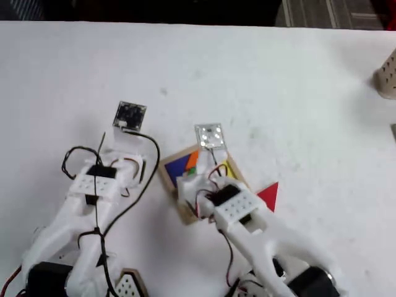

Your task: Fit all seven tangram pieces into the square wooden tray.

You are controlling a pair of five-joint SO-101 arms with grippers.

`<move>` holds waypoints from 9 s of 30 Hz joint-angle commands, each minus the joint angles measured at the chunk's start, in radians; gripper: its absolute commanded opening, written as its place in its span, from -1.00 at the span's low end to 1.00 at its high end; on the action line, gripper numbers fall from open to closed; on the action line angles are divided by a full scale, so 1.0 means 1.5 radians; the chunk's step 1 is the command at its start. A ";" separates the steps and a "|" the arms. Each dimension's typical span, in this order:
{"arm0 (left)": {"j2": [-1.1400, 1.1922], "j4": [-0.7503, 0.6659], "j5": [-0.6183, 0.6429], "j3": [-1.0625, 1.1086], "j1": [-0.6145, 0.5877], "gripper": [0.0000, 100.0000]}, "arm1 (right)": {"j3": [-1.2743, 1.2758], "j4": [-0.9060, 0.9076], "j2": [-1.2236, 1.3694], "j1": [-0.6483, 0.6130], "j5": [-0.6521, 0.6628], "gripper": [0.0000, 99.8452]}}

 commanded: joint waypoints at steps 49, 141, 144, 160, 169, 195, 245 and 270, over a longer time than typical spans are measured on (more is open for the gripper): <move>-0.002 -0.015 -0.003 -0.039 -0.006 -0.96 | -0.044 0.104 0.031 -0.006 0.390 -0.55; -0.001 -0.138 0.202 -0.085 -0.287 -0.96 | -0.256 0.510 -0.151 0.397 0.708 -0.96; -0.001 -0.134 0.200 -0.084 -0.272 -0.96 | -0.256 0.506 -0.154 0.522 0.765 -0.95; -0.001 -0.138 0.200 -0.068 -0.235 -0.95 | -0.257 0.294 0.060 0.813 0.781 -0.52; -0.001 -0.137 0.200 -0.066 -0.228 -0.95 | -0.293 0.452 -0.019 0.757 0.743 -0.53; -0.001 -0.134 0.093 -0.065 -0.202 -0.96 | -0.162 0.324 0.009 0.153 0.837 -0.45; -0.001 -0.136 0.093 -0.065 -0.203 -0.96 | -0.472 0.534 0.108 0.588 0.872 -0.85; -0.001 -0.137 0.093 -0.065 -0.203 -0.96 | -0.193 0.303 -0.024 0.245 0.541 -0.68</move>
